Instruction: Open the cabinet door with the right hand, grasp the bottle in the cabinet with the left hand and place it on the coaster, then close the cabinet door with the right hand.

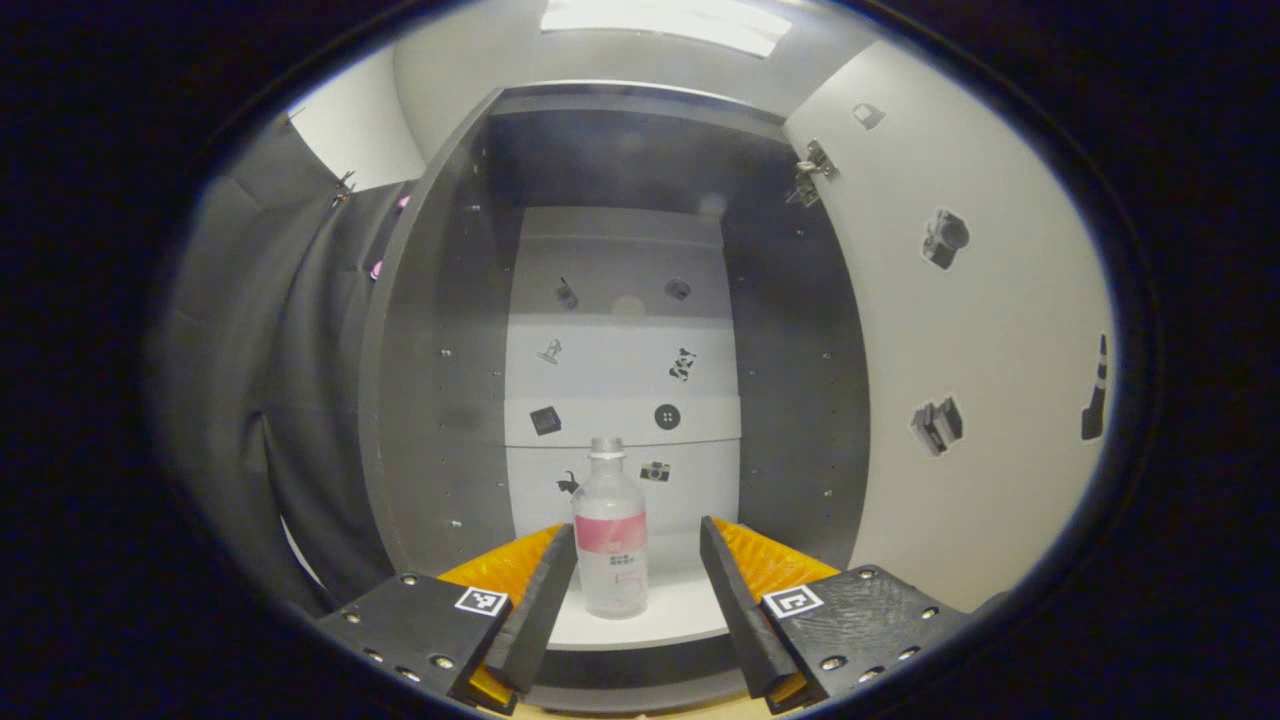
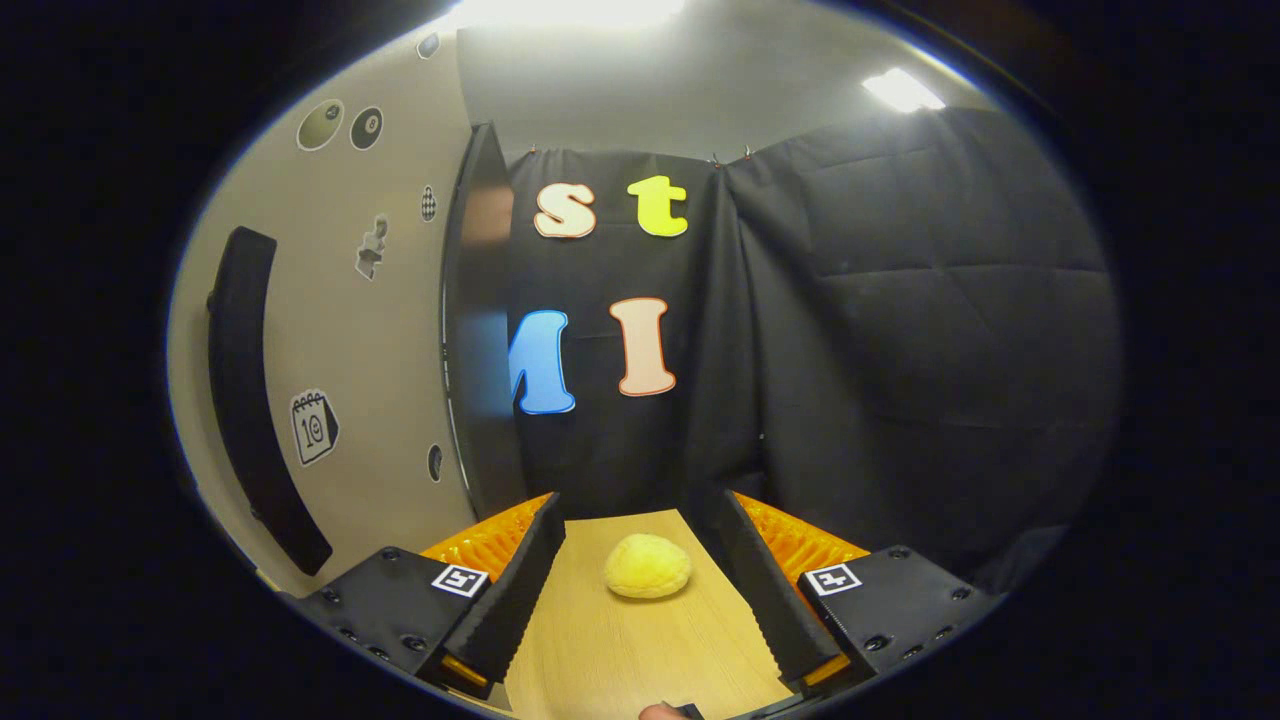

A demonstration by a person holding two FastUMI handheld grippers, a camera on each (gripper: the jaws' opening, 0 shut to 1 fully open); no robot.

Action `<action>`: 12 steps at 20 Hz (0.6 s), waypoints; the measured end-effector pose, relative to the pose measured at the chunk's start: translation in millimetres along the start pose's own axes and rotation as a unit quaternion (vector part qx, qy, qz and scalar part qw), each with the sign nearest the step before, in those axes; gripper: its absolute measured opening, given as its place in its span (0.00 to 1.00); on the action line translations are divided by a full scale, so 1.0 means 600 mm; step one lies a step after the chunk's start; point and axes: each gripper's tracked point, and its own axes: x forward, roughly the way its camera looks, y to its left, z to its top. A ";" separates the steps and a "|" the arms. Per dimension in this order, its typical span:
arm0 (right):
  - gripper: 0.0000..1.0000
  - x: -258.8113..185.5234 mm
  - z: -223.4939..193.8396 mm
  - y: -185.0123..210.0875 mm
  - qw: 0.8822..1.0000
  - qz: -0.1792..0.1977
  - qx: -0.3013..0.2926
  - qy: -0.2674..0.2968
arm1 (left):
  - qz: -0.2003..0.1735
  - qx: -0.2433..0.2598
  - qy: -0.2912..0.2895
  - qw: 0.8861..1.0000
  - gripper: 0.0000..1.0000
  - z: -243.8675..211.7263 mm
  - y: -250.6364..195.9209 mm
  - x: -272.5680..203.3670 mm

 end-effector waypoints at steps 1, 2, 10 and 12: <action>0.99 0.004 -0.003 -0.003 1.000 -0.007 0.008 0.002 | 0.000 0.001 0.003 1.000 0.75 -0.009 0.004 0.017; 0.94 0.006 -0.008 -0.006 1.000 -0.014 0.018 0.006 | 0.001 0.000 0.006 1.000 0.75 -0.016 0.013 0.032; 0.94 0.027 -0.037 -0.013 0.998 -0.054 0.033 0.027 | -0.006 -0.006 0.034 0.999 0.75 -0.080 0.034 0.112; 0.94 0.032 -0.040 -0.009 0.998 -0.054 0.030 0.030 | -0.007 -0.005 0.037 0.999 0.75 -0.087 0.035 0.121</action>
